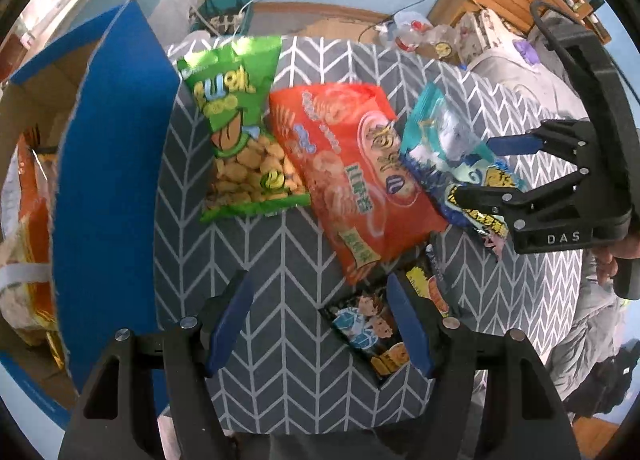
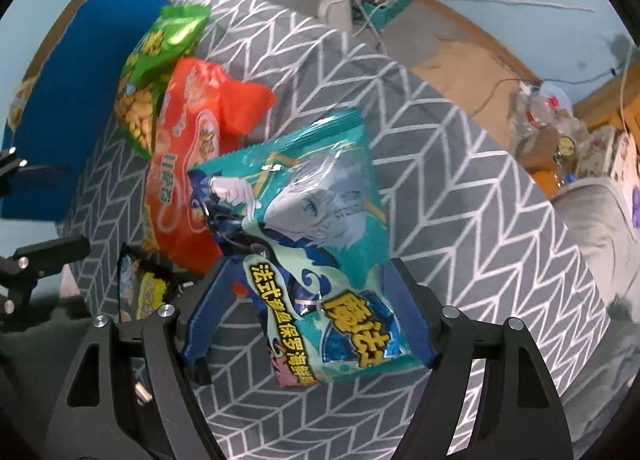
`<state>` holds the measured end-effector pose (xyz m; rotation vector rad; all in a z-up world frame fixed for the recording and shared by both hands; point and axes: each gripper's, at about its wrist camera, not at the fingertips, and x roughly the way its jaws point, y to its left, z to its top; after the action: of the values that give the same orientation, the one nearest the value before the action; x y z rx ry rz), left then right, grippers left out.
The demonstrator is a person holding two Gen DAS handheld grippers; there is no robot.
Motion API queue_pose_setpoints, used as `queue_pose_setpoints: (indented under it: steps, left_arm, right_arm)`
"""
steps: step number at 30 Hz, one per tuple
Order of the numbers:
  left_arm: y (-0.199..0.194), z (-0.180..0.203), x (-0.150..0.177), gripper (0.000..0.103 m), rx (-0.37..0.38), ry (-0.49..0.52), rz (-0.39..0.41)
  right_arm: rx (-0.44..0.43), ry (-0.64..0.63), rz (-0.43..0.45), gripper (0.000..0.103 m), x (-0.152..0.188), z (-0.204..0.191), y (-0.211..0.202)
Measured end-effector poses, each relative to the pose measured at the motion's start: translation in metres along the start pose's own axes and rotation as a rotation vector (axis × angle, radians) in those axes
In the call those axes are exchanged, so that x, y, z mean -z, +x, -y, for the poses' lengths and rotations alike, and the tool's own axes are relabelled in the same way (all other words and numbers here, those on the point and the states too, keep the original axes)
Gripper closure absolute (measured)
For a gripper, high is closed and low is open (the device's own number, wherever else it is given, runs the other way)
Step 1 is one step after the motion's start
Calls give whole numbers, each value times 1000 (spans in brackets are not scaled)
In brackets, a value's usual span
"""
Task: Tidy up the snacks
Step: 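Grasp the teal anime bag with right gripper while left grasps the black-yellow bag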
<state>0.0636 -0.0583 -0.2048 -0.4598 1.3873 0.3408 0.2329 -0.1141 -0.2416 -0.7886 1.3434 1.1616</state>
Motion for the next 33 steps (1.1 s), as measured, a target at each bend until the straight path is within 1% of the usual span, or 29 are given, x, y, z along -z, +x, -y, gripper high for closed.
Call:
queue_pose_setpoints:
  steps: [4,8,11,13,15,18,20,24,30,33]
  left_arm:
    - [7,2,3,32,5,-1,-16]
    - [9,5,4,32,14,18,-18]
    - [10,8,4,32,26,39,-17]
    - [12,12,3,32,40,59,-16]
    - [12,16,3,26,50,80,-13]
    - [13,27,4,26,73,136,-13]
    - [15,35,5,26,86,183,-17]
    - [21,52,7,23,89,288,-29]
    - [31,81,10,22,84,442,-53]
    - [36,91,14,22,77,498,-68]
  right_arm:
    - [55,-61,-39,27,3,-11,14]
    - [109,-78,-100,26,10,-16,30]
    - [130,-64,-82,26,16,-19,31]
    - [132,-22,-74,26,21,-19,30]
    - [130,15,-68,27,27,-19,29]
    - [127,90,-59,33,38,-14,24]
    - [116,159,-53,38,52,-11,22]
    - [106,303,-38,39,78,-5,19]
    - [103,457,-25,39,123,-7,16]
    - [100,533,-11,40,146,-12,15]
